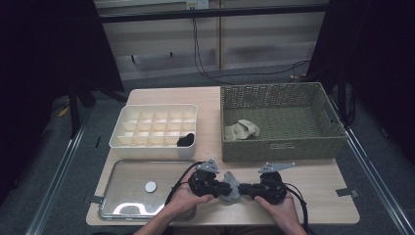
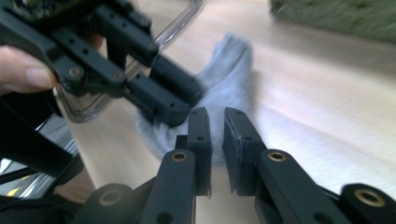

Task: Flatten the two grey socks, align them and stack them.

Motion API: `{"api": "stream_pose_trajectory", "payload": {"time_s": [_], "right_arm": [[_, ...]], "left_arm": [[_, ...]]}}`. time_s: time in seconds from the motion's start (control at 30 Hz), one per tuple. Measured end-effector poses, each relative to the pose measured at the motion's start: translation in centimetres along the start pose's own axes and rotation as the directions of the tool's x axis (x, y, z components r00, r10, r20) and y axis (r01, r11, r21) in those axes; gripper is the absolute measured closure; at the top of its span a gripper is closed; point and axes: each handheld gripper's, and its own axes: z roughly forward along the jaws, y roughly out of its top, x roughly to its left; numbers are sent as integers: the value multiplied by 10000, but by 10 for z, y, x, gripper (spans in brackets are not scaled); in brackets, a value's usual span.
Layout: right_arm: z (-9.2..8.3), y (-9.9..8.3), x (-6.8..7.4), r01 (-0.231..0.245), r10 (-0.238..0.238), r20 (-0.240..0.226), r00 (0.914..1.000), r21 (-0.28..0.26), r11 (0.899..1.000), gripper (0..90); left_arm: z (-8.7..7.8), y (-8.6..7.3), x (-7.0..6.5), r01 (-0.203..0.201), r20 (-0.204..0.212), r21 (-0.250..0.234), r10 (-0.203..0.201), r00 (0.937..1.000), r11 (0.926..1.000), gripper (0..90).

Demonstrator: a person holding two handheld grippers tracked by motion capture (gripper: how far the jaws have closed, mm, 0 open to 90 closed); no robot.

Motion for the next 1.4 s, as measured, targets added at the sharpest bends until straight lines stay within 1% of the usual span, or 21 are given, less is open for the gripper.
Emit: {"api": "stream_pose_trajectory", "payload": {"time_s": [0.07, 0.13, 0.2, 0.3, 0.4, 0.47, 0.57, 0.67, 0.7, 0.73, 0.8, 0.9, 0.97, 1.03, 1.1, 1.13, 1.17, 1.23, 1.27, 1.3, 1.4], "right_arm": [[-4, 4, -4, -28, 33, 205, 9998, -239, 9997, 745], [-5, 7, -7, -139, 151, 401, 9991, -308, 9994, 739], [-3, 9, -10, -92, 98, 263, 9996, -202, 9998, 711], [5, 8, -12, -6, 4, 159, 9999, 142, 9999, 688], [11, 8, -12, 3, -7, 162, 9999, 198, 9998, 657], [13, 7, -14, -112, 106, 227, 9997, 266, 9996, 635], [14, 5, -15, -160, 153, 244, 9996, 267, 9995, 625], [17, 3, -15, -281, 280, 47, 9996, 340, 9990, 673], [18, 2, -14, -260, 260, -5, 9997, 307, 9992, 683], [19, 2, -14, -385, 388, -72, 9992, 340, 9987, 705], [20, 1, -14, -440, 448, -227, 9987, 363, 9984, 745], [19, 2, -13, -408, 415, -243, 9988, 284, 9988, 785], [18, 2, -12, -372, 376, -213, 9991, 187, 9991, 803], [16, 3, -10, -300, 301, -232, 9993, 50, 9995, 810], [13, 5, -9, -260, 256, -300, 9992, -126, 9996, 815], [12, 5, -8, -298, 292, -330, 9990, -172, 9994, 816], [12, 6, -7, -273, 265, -331, 9991, -221, 9994, 817], [11, 6, -4, -199, 188, -367, 9991, -292, 9994, 818], [10, 6, -3, -176, 165, -380, 9991, -300, 9994, 819], [10, 7, -2, -156, 143, -403, 9991, -323, 9994, 820], [9, 7, -1, -103, 93, -303, 9995, -346, 9993, 824]], "left_arm": [[1, -1, 0, 11, -1, -162, -11, 10000, 9999, 776], [0, -2, 0, -32, 11, -83, 32, 10000, 10000, 777], [1, -3, 1, -6, 32, -212, 6, 10000, 9998, 779], [0, -3, 1, -105, 14, -157, 105, 9999, 9998, 785], [0, -4, 1, -141, 26, -139, 141, 9999, 9998, 786], [0, -5, 2, -81, 94, -261, 84, 9999, 9996, 792], [0, -4, 1, -195, 4, -153, 195, 9998, 9997, 801], [0, -5, 3, -165, 70, -202, 167, 9998, 9997, 805], [-1, -5, 2, -209, 47, -177, 210, 9998, 9996, 806], [-1, -5, 2, -291, 0, -158, 291, 9996, 9995, 806], [0, -5, 1, -291, -13, -200, 291, 9996, 9994, 806], [0, -4, 2, -279, 1, -182, 279, 9996, 9994, 806], [0, -4, 0, -351, -96, -89, 350, 9993, 9993, 806], [0, -3, 1, -282, -72, -74, 282, 9996, 9996, 806], [0, -3, 1, -359, -85, -50, 359, 9993, 9993, 807], [1, -3, 0, -445, -110, -223, 442, 9990, 9988, 809], [0, -2, -1, -564, -223, 1, 564, 9982, 9984, 809], [1, -2, -1, -559, -214, -42, 558, 9982, 9984, 809], [0, -2, -1, -552, -205, 55, 553, 9983, 9985, 809], [1, -2, 0, -529, -134, -51, 528, 9985, 9986, 809], [1, 0, -1, -626, -208, 28, 626, 9978, 9980, 808]]}}
